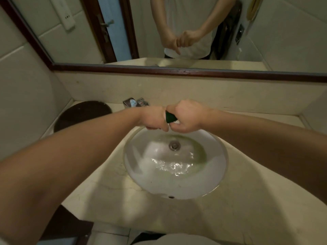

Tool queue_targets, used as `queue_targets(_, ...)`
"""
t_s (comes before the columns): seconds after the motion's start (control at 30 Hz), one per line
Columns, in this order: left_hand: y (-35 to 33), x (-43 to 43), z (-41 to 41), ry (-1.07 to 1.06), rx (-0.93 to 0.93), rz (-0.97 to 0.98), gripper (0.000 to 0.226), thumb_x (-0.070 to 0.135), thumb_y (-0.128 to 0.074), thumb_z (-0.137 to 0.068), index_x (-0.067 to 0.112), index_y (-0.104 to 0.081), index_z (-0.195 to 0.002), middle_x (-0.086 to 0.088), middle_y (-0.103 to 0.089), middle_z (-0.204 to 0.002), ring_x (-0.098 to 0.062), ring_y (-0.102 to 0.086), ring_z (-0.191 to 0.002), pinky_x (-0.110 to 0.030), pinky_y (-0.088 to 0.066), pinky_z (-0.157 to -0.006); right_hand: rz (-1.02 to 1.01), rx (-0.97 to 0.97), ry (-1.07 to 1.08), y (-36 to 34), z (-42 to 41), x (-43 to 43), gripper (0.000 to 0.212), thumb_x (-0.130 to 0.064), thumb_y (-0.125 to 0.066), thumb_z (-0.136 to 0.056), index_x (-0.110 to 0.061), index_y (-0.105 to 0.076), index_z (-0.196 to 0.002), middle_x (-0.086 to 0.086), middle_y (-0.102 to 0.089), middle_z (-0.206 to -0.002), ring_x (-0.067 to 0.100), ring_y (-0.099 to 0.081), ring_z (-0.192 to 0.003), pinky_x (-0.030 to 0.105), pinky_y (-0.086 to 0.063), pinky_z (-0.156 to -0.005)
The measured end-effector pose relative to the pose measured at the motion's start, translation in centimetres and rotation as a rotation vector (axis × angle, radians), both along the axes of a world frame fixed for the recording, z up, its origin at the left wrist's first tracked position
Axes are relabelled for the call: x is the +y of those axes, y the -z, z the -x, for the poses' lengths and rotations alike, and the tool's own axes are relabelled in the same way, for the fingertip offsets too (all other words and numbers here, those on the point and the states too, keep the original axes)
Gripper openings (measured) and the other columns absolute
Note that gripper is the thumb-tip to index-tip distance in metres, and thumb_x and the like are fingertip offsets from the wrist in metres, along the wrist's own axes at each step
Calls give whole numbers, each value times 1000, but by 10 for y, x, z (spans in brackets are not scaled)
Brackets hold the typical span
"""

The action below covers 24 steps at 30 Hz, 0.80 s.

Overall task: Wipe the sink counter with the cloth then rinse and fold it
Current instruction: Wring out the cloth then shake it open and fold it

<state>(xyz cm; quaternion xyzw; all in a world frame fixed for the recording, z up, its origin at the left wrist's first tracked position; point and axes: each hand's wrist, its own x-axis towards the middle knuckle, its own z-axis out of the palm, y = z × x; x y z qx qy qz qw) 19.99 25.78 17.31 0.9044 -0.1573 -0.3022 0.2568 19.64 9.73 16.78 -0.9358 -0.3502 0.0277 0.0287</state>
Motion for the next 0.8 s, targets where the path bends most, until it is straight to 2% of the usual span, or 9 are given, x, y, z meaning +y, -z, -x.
queue_targets(0.13, -11, -1, 7, 4, -73, 33, 18, 5, -68, -69, 15, -55, -76, -6, -51, -54, -19, -44, -45, -24, -33, -45, -234, -24, 18, 3, 4, -2, 40, -45, -35, -93, -18, -63, -93, 8, -67, -78, 28, -58, -65, 33, -43, -57)
queue_targets(0.2, -13, 1, 8, -77, -92, 153, 52, 9, -76, -70, 25, -57, -116, -10, -65, -72, -21, -54, -55, -32, -42, -50, -347, 33, 165, -3, 6, 0, 44, -36, -32, -101, -17, -63, -78, 5, -60, -65, 21, -53, -57, 30, -36, -52)
queue_targets(0.23, -15, 3, 11, -145, -100, 239, 77, 11, -80, -70, 28, -45, -136, -12, -70, -86, -22, -59, -60, -37, -48, -55, -413, 85, 253, -6, 7, 1, 47, -34, -32, -103, -19, -59, -68, 2, -56, -60, 18, -50, -53, 29, -33, -51)
queue_targets(0.33, -20, 12, 23, -287, -223, 565, 101, 13, -82, -73, 30, -20, -151, -3, -64, -114, -14, -70, -85, -39, -58, -81, -626, 339, 554, -25, 8, 5, 48, -35, -28, -104, -11, -55, -73, 5, -54, -62, 19, -49, -51, 27, -38, -50)
queue_targets(0.43, -15, 21, 32, -68, -885, 388, 90, 21, -77, -76, 19, -25, -149, -9, -42, -139, -21, -49, -125, -45, -49, -99, -960, 931, 724, -52, 11, -4, 44, -43, -25, -102, -15, -47, -76, -4, -39, -49, 8, -29, -33, 16, -19, -33)
queue_targets(0.5, -13, 20, 32, 131, -1332, 175, 77, 14, -74, -78, 13, -32, -142, -15, -30, -142, -34, -37, -132, -51, -42, -105, -1018, 1240, 676, -69, 18, -8, 43, -45, -25, -101, -19, -44, -72, -9, -32, -46, 3, -23, -31, 13, -12, -31)
queue_targets(0.6, -32, -1, 28, 178, -1813, 221, 46, 5, -67, -88, 8, -48, -130, -15, -34, -134, -39, -38, -128, -50, -38, -109, -973, 1456, 627, -92, 31, -4, 49, -48, -28, -98, -19, -45, -63, -9, -31, -45, 1, -23, -29, 10, -9, -32)
queue_targets(0.7, -64, -14, 19, 309, -2029, 199, 24, 4, -63, -92, 1, -66, -115, -21, -56, -128, -42, -53, -118, -51, -50, -95, -979, 1480, 633, -107, 41, -2, 46, -48, -26, -96, -22, -38, -60, -9, -30, -45, 1, -20, -31, 10, -4, -37)
queue_targets(0.8, -82, -14, 11, 509, -2045, 100, 20, 1, -59, -92, -3, -71, -107, -22, -69, -111, -36, -70, -87, -42, -56, -66, -989, 1440, 673, -112, 42, -4, 41, -35, -27, -96, -21, -39, -59, -9, -29, -46, 1, -20, -31, 10, -4, -37)
